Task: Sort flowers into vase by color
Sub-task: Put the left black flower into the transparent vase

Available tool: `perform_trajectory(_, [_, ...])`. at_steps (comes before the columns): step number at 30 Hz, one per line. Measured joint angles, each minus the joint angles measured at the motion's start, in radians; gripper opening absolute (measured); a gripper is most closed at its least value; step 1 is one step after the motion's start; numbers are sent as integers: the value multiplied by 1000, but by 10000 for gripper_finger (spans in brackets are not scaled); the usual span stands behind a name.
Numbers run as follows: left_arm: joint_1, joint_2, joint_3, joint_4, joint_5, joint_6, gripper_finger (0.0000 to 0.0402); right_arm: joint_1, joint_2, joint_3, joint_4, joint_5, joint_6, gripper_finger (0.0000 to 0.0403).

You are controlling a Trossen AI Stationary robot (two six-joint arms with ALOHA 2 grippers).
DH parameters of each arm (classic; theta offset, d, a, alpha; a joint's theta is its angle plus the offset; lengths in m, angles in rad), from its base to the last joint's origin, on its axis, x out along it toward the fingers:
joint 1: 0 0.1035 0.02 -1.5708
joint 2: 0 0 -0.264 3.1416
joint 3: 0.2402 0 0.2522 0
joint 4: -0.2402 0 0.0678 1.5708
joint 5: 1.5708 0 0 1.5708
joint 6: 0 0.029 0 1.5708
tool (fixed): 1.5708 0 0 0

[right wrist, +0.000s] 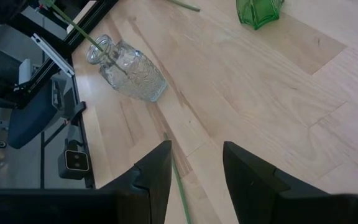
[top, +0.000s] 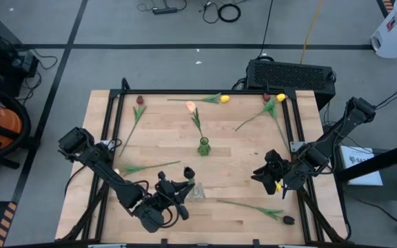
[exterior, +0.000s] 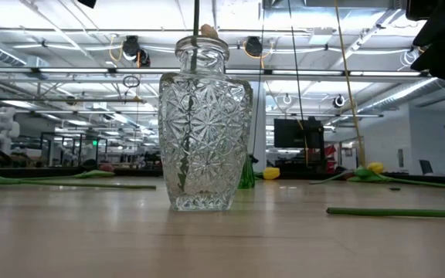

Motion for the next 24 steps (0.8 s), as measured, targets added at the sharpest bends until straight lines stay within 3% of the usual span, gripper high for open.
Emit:
perform_trajectory(7, [0, 0, 0, -1, 4, 24, 58, 0, 0, 0, 0, 0, 0, 136])
perform_trajectory(16, [3, 0, 0, -2, 5, 24, 126, 0, 0, 0, 0, -5, 0, 136])
perform_trajectory(24, [2, 0, 0, 39, 4, 141, 132, 0, 0, 0, 0, -20, 0, 136])
